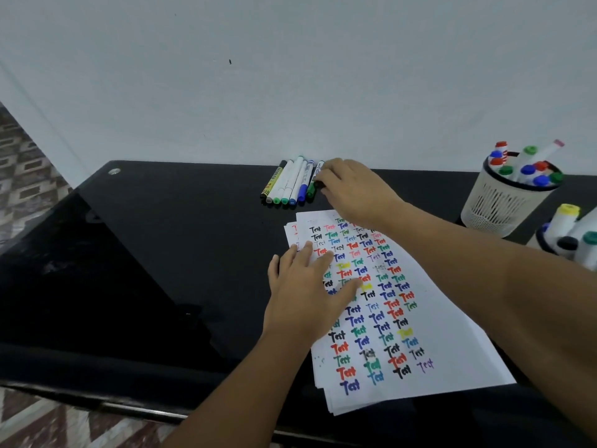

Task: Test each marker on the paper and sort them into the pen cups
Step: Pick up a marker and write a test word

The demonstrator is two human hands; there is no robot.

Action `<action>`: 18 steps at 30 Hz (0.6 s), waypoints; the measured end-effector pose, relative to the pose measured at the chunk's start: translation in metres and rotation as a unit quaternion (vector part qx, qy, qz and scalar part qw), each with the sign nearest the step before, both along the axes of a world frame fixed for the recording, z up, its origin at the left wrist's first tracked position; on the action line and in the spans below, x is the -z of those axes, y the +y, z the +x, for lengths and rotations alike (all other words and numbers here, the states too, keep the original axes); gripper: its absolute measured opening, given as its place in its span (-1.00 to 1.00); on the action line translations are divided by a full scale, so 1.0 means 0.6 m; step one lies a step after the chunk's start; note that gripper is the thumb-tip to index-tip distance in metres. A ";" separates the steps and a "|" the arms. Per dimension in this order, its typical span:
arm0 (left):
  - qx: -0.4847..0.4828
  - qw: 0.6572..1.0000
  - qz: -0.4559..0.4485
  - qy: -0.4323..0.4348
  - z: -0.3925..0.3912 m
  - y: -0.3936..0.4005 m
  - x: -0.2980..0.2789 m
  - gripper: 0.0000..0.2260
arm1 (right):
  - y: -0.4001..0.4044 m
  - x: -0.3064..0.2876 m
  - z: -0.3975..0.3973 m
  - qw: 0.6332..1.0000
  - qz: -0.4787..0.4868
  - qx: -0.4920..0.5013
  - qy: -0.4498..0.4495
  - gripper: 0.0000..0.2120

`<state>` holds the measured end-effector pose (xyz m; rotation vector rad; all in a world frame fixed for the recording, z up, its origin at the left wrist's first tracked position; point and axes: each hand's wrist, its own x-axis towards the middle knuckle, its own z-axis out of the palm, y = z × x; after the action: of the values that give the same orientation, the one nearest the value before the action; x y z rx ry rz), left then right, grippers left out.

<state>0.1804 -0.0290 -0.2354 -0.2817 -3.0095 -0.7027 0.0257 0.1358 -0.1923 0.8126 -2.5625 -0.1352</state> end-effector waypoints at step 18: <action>0.053 0.987 0.044 0.144 0.003 0.000 0.015 -0.45 | 0.073 0.004 0.241 0.965 -0.014 0.094 -0.244 -0.66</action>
<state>0.1819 -0.0289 -0.2446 -0.4970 -2.6997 -0.7289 0.1703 0.1798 -0.1944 0.6515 -3.0964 0.0540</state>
